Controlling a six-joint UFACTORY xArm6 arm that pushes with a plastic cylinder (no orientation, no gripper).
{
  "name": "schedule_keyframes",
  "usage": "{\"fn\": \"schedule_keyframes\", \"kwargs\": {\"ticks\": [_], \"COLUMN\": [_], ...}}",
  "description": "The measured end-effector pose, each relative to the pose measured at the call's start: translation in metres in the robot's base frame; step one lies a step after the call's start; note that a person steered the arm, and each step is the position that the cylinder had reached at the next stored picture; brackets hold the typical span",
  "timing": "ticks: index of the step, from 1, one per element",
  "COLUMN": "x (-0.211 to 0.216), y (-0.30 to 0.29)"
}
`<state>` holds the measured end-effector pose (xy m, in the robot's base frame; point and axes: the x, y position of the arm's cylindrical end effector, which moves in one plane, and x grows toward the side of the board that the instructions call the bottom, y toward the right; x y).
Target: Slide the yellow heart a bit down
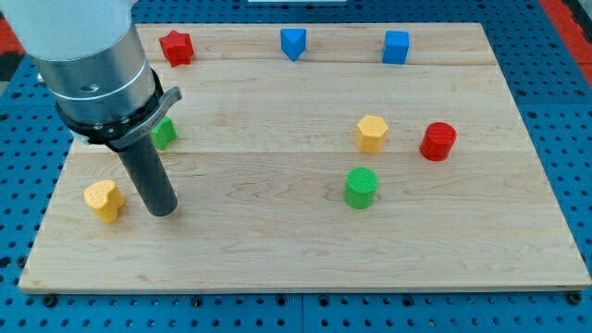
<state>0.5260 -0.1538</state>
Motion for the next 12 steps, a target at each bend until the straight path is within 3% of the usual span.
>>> {"fn": "schedule_keyframes", "kwargs": {"ticks": [6,9,11,12], "x": [-0.011,-0.03,-0.131,-0.14], "y": [0.005,0.133,0.16,0.225]}}
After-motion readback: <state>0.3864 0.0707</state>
